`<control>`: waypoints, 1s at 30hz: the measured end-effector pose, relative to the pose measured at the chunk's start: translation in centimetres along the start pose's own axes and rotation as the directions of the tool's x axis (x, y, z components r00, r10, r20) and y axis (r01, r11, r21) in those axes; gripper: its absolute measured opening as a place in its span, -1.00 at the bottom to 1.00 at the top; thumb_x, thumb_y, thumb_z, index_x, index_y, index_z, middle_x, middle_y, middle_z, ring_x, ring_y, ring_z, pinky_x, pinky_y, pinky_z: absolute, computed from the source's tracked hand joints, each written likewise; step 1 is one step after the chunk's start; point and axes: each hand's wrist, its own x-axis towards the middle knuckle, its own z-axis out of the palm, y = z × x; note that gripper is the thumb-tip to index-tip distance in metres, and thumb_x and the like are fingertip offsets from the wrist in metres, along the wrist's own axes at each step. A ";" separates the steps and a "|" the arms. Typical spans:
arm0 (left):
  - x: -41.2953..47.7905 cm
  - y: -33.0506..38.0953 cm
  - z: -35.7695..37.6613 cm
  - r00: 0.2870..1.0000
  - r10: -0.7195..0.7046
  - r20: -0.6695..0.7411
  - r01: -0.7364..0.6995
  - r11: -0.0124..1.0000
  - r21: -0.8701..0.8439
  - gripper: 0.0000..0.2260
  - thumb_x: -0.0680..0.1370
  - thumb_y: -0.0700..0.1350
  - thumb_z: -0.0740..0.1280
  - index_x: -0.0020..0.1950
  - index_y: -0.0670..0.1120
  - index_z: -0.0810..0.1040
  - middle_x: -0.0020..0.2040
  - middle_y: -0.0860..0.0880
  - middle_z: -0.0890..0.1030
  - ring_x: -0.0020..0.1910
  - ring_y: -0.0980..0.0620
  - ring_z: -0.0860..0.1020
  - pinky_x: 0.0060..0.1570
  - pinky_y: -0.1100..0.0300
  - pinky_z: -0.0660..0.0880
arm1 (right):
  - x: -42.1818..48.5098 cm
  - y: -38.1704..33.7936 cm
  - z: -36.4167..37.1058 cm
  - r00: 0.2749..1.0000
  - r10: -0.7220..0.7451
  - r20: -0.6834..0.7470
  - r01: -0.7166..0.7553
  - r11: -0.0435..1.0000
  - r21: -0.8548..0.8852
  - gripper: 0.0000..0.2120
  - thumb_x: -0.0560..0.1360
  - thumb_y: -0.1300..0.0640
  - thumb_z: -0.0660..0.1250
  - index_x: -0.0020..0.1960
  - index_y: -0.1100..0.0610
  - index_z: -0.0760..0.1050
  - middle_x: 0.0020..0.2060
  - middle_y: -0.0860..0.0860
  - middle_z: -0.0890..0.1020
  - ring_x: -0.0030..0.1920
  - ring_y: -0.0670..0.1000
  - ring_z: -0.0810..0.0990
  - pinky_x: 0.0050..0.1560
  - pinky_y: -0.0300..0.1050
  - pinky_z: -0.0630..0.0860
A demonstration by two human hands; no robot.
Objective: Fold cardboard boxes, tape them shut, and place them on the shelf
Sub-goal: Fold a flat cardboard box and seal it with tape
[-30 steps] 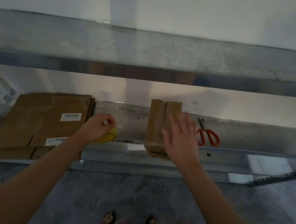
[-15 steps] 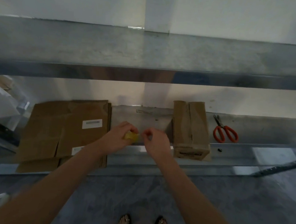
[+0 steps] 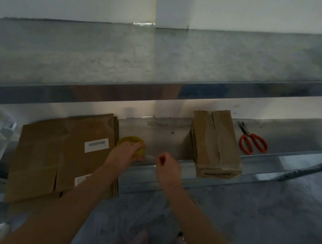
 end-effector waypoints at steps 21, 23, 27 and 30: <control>-1.4 0.7 3.5 0.984 0.089 -0.152 -0.072 0.991 0.113 -0.50 0.49 -0.01 0.37 0.40 -0.13 0.42 0.37 -0.15 0.41 0.39 -0.18 0.30 0.37 -0.13 0.31 | -2.6 3.1 0.2 0.982 -0.187 0.020 0.188 0.960 -0.207 -0.70 0.60 0.07 0.22 0.30 0.12 0.38 0.18 0.05 0.54 0.21 0.09 0.50 0.14 0.00 0.49; -2.7 2.4 3.4 0.967 0.090 -0.238 -0.073 0.994 0.077 -0.53 0.53 -0.04 0.21 0.42 -0.16 0.38 0.40 -0.16 0.40 0.43 -0.15 0.28 0.43 -0.09 0.26 | -5.3 3.5 -1.8 0.861 -0.508 -0.024 0.474 0.819 -0.323 -0.71 0.56 0.10 0.19 0.24 0.11 0.49 0.18 0.03 0.56 0.25 0.07 0.49 0.17 0.01 0.54; -5.8 7.4 4.1 0.947 0.125 -0.295 -0.129 0.992 0.007 -0.52 0.58 0.00 0.08 0.49 -0.14 0.28 0.48 -0.09 0.31 0.49 -0.06 0.19 0.47 0.09 0.08 | -8.2 5.6 -5.8 0.599 -0.798 -0.068 0.683 0.554 -0.476 -0.65 0.56 0.12 0.23 0.31 0.13 0.52 0.36 0.06 0.49 0.48 0.13 0.32 0.48 0.07 0.24; -6.9 11.2 5.7 0.956 0.129 -0.263 -0.132 0.991 0.010 -0.50 0.63 0.10 0.05 0.53 -0.07 0.19 0.53 0.00 0.18 0.54 0.03 0.04 0.48 0.08 0.01 | -7.8 7.4 -9.5 0.664 -0.747 -0.031 0.595 0.553 -0.583 -0.53 0.57 0.01 0.21 0.47 0.08 0.38 0.47 0.08 0.36 0.55 0.13 0.16 0.50 0.18 0.12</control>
